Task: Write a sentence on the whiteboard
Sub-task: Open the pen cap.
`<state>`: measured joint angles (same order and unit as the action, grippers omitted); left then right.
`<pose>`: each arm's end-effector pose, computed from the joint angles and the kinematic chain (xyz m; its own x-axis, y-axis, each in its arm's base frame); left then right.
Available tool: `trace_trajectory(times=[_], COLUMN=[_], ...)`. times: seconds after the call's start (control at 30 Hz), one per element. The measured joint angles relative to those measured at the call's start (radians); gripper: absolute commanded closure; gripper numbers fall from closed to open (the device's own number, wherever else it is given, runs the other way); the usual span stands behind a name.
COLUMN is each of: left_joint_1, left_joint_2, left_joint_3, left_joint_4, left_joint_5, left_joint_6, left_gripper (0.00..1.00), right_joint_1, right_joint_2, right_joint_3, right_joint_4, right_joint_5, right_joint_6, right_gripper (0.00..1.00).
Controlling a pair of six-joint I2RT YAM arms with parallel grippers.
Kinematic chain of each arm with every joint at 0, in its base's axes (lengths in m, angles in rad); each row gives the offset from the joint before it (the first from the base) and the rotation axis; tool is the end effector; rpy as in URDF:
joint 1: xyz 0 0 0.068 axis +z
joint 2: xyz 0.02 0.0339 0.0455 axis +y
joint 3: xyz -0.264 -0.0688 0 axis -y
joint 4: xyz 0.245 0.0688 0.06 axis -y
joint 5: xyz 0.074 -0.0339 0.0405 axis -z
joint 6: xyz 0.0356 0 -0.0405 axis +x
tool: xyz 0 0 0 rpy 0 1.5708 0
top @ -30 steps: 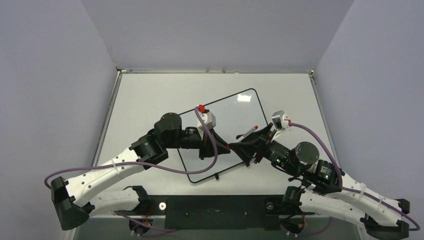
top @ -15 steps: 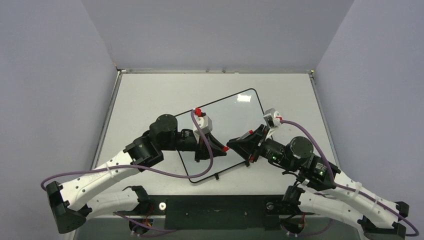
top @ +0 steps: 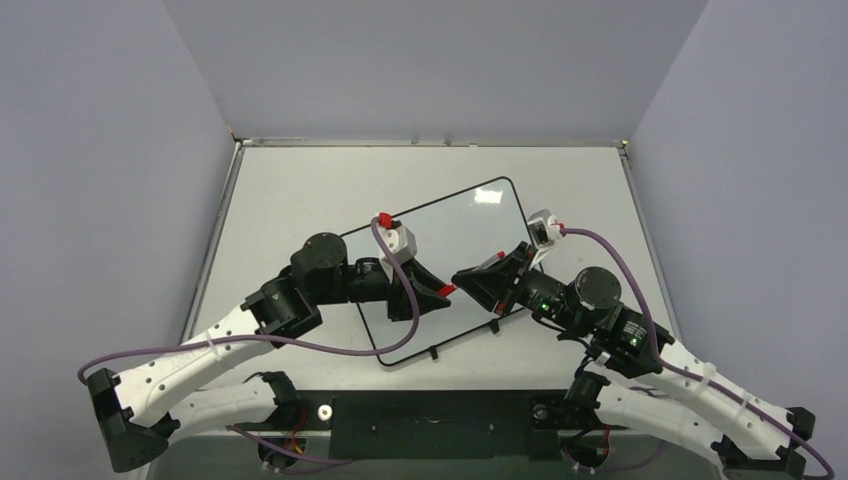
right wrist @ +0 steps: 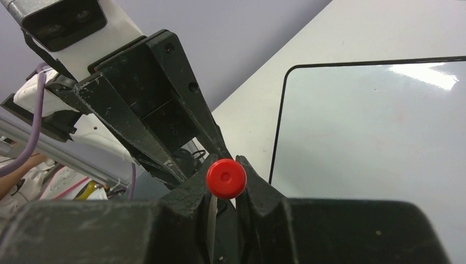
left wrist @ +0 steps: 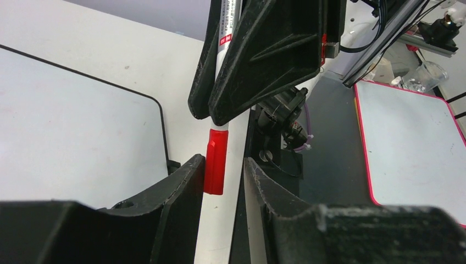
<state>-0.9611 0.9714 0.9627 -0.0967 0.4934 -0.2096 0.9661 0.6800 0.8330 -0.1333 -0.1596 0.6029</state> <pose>0.1129 -0.1911 0.3783 -0.2653 0.0598 -0.9623 0.9575 0.1335 -0.2557 0.0845 0.1322 0.3783 -0.5026 0.2575 -0.8253 -0.7498 0.3455 0.5643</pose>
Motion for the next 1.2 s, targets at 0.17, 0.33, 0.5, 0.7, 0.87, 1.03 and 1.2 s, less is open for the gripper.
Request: trace_trajectory(times=[0.17,0.33,0.5,0.7,0.87,1.03,1.2], left_joint_1=[0.000,0.000,0.001,0.000,0.000,-0.002,-0.006], left_joint_2=[-0.015,-0.018,-0.018,-0.018,-0.027,-0.038,-0.038], left_joint_3=[-0.042,-0.078,-0.114,-0.124,-0.142,-0.156,-0.156], left_joint_4=[0.060,0.129,0.190,0.230,0.250,0.239,0.235], left_joint_5=[-0.014,-0.018,-0.037,-0.041,-0.062,-0.092,-0.125], left_joint_6=[-0.029,-0.061,-0.087,-0.100,-0.099,-0.088,-0.069], left_gripper=[0.65,0.68,0.96,1.00,1.00,1.00,1.00], right_joint_1=[-0.004,-0.004,-0.004,-0.005,-0.005,-0.005,-0.005], right_joint_2=[0.002,0.003,0.010,0.012,0.017,0.025,0.029], right_joint_3=[-0.014,-0.026,-0.031,-0.032,-0.038,-0.049,-0.050], right_joint_4=[0.015,0.030,0.038,0.061,0.073,0.074,0.067], right_joint_5=[0.010,0.014,0.008,0.009,0.018,0.048,0.081], right_joint_6=[0.017,0.028,0.045,0.063,0.074,0.109,0.150], right_gripper=[1.00,1.00,1.00,1.00,1.00,1.00,1.00])
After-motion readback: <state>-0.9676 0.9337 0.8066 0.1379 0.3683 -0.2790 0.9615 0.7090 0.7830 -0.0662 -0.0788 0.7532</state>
